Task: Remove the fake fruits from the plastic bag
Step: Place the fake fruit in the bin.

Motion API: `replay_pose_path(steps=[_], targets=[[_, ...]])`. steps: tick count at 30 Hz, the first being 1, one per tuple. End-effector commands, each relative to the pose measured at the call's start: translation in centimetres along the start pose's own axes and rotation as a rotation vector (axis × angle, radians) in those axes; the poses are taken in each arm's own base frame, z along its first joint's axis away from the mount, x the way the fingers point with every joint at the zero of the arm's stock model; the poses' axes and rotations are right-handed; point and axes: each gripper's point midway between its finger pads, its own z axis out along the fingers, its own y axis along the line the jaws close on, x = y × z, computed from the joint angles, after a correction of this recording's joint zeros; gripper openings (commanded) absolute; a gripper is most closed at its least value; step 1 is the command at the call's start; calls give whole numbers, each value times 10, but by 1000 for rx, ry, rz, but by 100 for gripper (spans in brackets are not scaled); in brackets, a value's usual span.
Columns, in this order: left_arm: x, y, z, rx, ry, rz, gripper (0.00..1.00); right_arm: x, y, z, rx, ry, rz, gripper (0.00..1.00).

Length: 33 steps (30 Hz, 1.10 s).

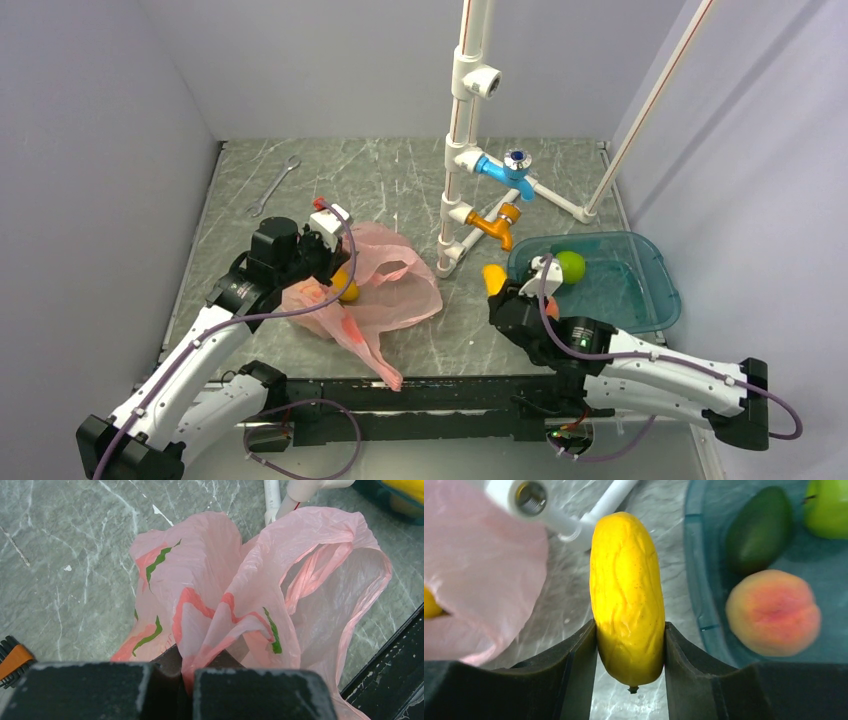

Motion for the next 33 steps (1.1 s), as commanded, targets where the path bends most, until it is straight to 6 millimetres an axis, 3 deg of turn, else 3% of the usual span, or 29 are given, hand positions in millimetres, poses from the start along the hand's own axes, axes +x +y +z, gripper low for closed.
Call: replay_pose_path(steps=[1, 6, 10, 12, 18, 25, 28, 31, 33], targets=[[-17, 1, -4, -10, -33, 8, 0, -48, -30, -9, 206, -192, 148, 0], [-18, 1, -5, -13, -41, 11, 0, -67, -56, -9, 296, -264, 203, 0], [-19, 1, -5, -8, -39, 10, 0, -79, -71, 6, 323, -248, 218, 0], [-19, 1, -6, -9, -40, 9, 0, -83, -87, 15, 370, -226, 240, 0], [-20, 1, -7, -11, -43, 14, 0, -96, -151, 24, 573, -225, 392, 0], [-23, 0, -9, -13, -61, 18, 0, -97, -225, 26, 771, -283, 523, 0], [-23, 0, -9, -11, -60, 18, 0, -85, -245, 36, 768, -259, 573, 12], [-22, 0, -9, -9, -59, 17, 0, -81, -250, 46, 740, -220, 567, 24], [-23, 0, -9, -8, -61, 17, 0, -82, -247, 49, 711, -212, 536, 54]])
